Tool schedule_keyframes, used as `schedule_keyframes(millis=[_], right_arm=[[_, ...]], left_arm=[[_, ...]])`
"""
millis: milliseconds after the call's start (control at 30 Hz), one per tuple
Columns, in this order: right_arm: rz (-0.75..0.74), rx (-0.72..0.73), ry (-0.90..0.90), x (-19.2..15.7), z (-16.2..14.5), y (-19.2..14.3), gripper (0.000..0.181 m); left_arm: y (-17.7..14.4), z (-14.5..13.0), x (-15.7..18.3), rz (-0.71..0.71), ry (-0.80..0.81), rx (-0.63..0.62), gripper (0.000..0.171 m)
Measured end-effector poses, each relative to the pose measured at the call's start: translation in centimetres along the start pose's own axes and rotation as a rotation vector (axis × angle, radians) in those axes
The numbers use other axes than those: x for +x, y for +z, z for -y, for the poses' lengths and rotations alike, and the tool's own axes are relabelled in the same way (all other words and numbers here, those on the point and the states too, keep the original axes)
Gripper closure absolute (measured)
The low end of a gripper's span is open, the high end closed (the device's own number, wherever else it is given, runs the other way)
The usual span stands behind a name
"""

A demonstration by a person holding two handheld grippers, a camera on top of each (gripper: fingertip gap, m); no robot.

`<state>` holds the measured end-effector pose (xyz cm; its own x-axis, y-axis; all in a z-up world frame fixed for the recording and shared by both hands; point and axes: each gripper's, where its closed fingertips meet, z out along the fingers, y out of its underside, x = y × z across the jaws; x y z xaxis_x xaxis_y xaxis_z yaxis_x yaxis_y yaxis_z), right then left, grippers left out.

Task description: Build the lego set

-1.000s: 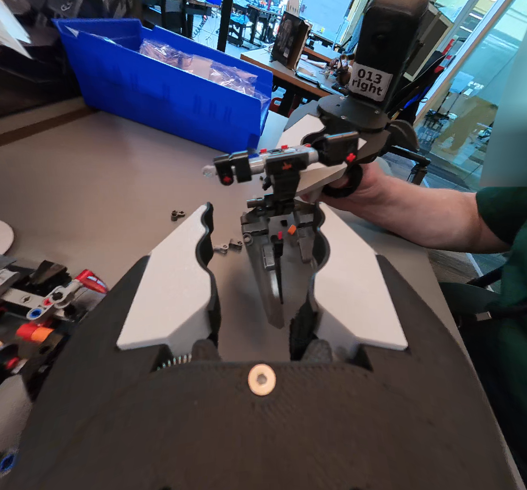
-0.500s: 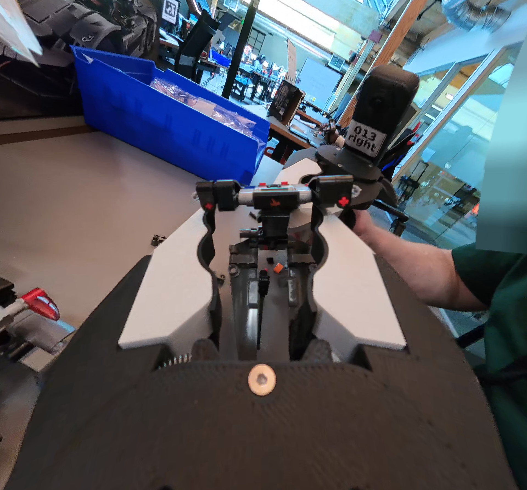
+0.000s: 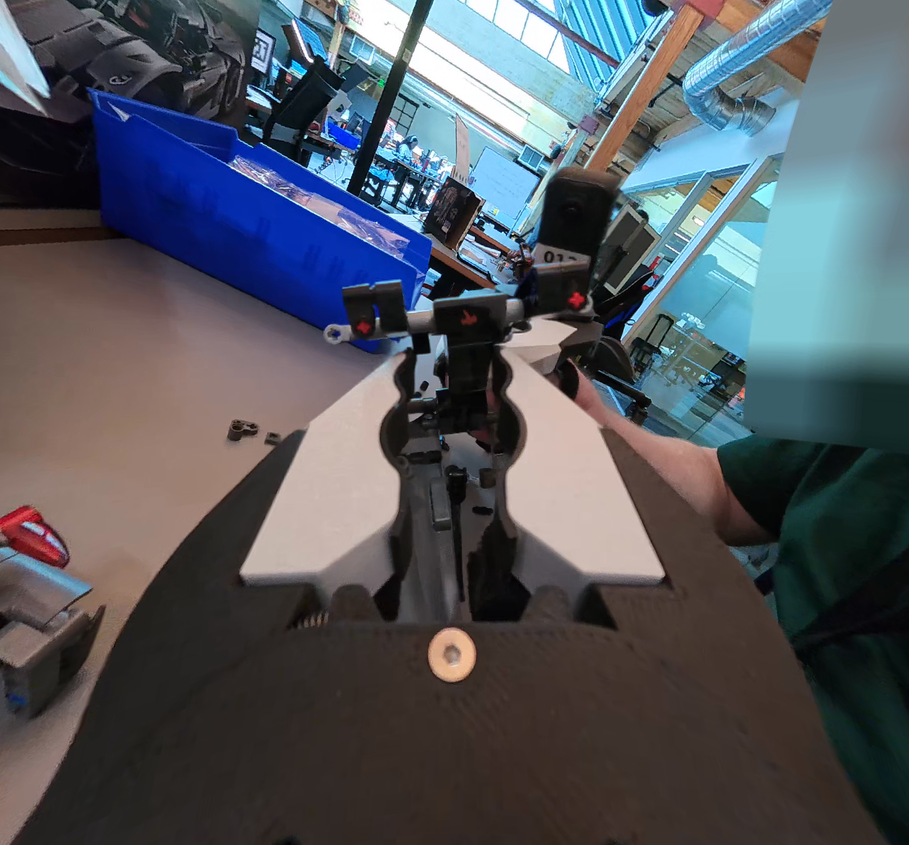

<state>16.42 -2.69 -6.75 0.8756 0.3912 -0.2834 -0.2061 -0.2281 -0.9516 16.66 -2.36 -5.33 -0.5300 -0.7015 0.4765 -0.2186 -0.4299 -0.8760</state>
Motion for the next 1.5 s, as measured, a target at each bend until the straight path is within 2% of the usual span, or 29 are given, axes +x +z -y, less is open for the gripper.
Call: schedule_keyframes(millis=[100, 267, 433, 833, 1133, 1500], right_arm=[[0.021, 0.008, 0.050, 0.2, -0.1, -0.1, 0.173], [0.060, 0.028, 0.117, 0.2, 0.0, -0.1, 0.172], [0.099, 0.092, 0.179, 0.5, 1.0, -0.8, 0.162], [0.178, 0.034, 0.223, -0.4, -0.2, -0.1, 0.157], [0.233, 0.061, 0.295, -0.7, -0.2, 0.1, 0.175], [0.294, 0.065, 0.420, -0.6, -0.4, 0.0, 0.177]], left_arm=[[0.1, -0.2, 0.3, -0.008, 0.005, -0.012, 0.156], [0.1, -0.2, 0.1, 0.002, -0.020, -0.009, 0.157], [-0.1, 0.0, -0.4, 0.034, -0.045, 0.001, 0.157], [-0.4, 0.4, -0.5, 0.011, -0.113, 0.037, 0.157], [0.0, 0.2, 0.2, -0.082, -0.220, 0.049, 0.157], [-0.2, 0.7, -0.4, -0.061, -0.255, 0.085, 0.156]])
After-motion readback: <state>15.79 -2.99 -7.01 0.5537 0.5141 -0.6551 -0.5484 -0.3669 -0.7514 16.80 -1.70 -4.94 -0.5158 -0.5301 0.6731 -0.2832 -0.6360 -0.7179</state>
